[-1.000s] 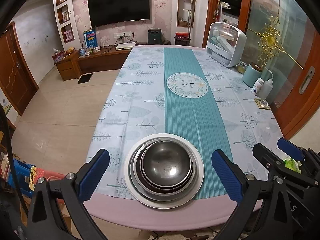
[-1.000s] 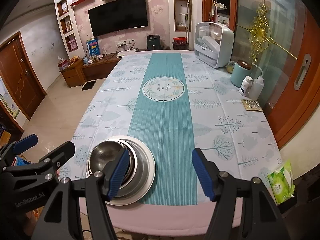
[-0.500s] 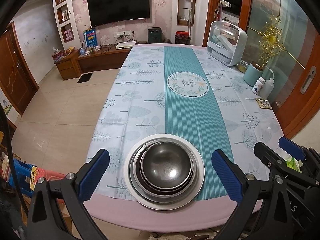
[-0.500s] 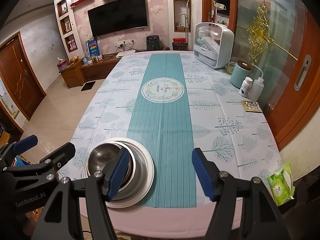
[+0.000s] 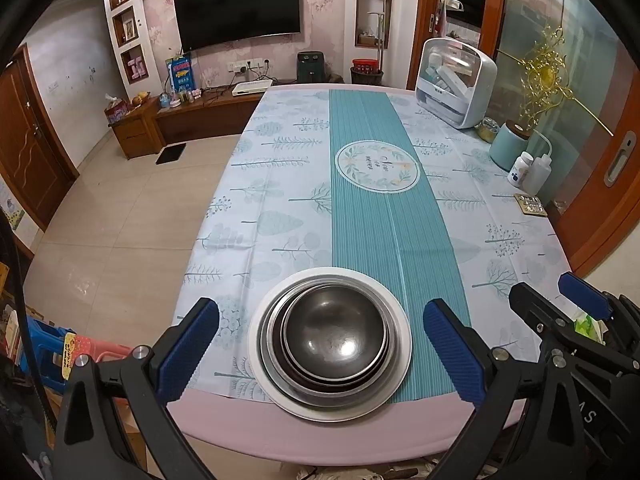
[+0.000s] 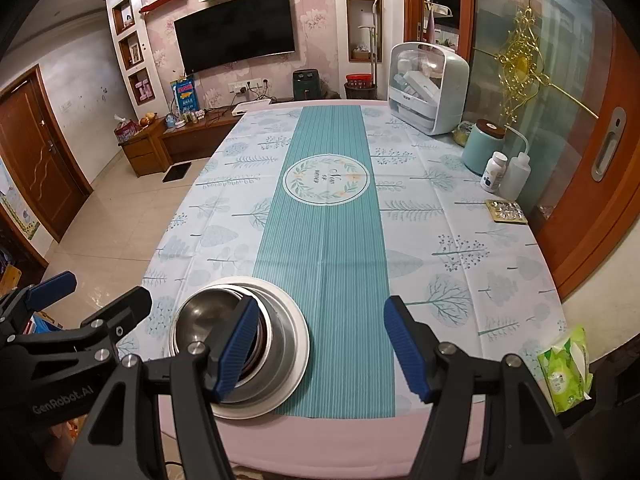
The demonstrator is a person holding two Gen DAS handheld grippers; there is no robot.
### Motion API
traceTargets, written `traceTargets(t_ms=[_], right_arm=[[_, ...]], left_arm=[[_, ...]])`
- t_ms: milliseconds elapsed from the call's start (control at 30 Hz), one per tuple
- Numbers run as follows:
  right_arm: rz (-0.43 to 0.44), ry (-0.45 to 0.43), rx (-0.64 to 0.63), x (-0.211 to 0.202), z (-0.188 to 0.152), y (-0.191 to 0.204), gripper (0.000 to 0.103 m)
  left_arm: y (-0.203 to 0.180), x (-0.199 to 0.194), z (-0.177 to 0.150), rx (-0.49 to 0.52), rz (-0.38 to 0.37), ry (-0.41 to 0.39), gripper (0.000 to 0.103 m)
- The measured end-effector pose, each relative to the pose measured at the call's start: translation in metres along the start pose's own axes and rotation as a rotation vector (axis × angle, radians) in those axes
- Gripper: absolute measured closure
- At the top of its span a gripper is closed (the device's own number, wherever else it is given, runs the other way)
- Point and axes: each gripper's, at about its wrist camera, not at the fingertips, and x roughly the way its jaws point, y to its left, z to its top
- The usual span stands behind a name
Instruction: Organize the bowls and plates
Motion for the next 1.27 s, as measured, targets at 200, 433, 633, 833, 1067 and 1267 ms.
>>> traceTargets(t_ms=[200, 433, 633, 833, 1067, 1267], right_arm=[[0.001, 0.001, -0.001, 0.0000, -0.0001, -0.0001, 0.037], [0.000, 0.001, 0.000, 0.0000, -0.0005, 0.0001, 0.037], [0.001, 0.001, 0.000, 0.0009, -0.0007, 0.0005, 0.037], [0.001, 0.002, 0.000, 0.0009, -0.0008, 0.0002, 0.037], [0.002, 0.006, 0.000, 0.0027, -0.0017, 0.0026, 0.037], [0.002, 0.008, 0.002, 0.0047, -0.0040, 0.0062, 0.037]], left_arm=[[0.0018, 0.0042, -0.0005, -0.003, 0.001, 0.004, 0.001], [0.0028, 0.0055, -0.0015, -0.002, 0.005, 0.006, 0.001], [0.0037, 0.0073, -0.0040, -0.002, 0.007, 0.011, 0.001], [0.0035, 0.0068, -0.0042, -0.002, 0.007, 0.012, 0.001], [0.0048, 0.0077, -0.0072, -0.002, 0.008, 0.020, 0.001], [0.0055, 0.0085, -0.0065, 0.001, 0.006, 0.025, 0.002]])
